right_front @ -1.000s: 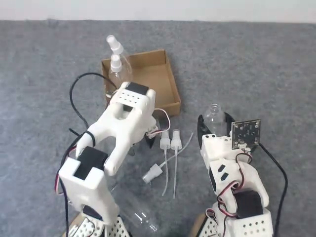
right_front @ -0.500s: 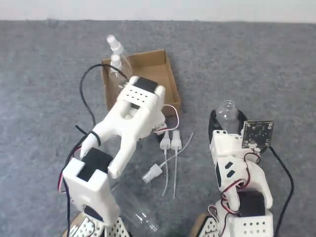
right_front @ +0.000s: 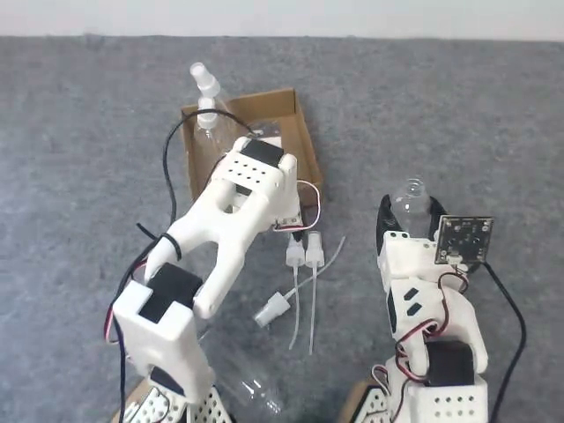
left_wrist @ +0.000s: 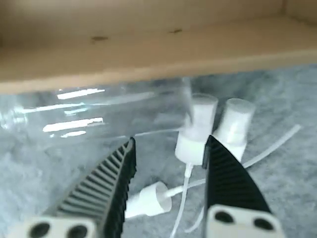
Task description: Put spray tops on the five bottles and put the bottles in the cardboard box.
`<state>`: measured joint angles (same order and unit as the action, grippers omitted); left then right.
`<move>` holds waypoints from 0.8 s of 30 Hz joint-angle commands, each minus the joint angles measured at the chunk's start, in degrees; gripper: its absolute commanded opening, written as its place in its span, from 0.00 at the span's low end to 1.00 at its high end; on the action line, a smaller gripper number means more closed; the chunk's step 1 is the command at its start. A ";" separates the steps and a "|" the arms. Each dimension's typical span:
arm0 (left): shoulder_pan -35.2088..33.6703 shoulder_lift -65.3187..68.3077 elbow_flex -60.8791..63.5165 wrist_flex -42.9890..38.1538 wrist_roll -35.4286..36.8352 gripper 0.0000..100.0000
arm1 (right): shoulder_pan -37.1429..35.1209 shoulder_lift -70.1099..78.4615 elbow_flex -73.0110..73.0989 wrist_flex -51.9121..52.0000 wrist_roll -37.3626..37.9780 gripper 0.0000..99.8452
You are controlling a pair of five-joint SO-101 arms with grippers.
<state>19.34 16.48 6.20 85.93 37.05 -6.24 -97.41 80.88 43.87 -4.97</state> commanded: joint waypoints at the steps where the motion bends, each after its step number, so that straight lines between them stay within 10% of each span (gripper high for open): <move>1: 0.62 -0.53 0.75 -6.33 -2.11 0.21 | 0.57 -1.27 -0.70 -1.54 -0.44 0.07; 17: 5.89 -0.70 12.18 -15.47 -2.11 0.20 | 0.57 -1.27 -0.70 -1.54 -0.44 0.07; 24: 7.03 -1.23 12.00 -13.63 2.37 0.03 | 0.57 -1.27 -0.70 -1.54 -0.44 0.07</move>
<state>25.05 16.48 18.95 71.43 38.64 -6.24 -97.41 80.88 43.87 -4.97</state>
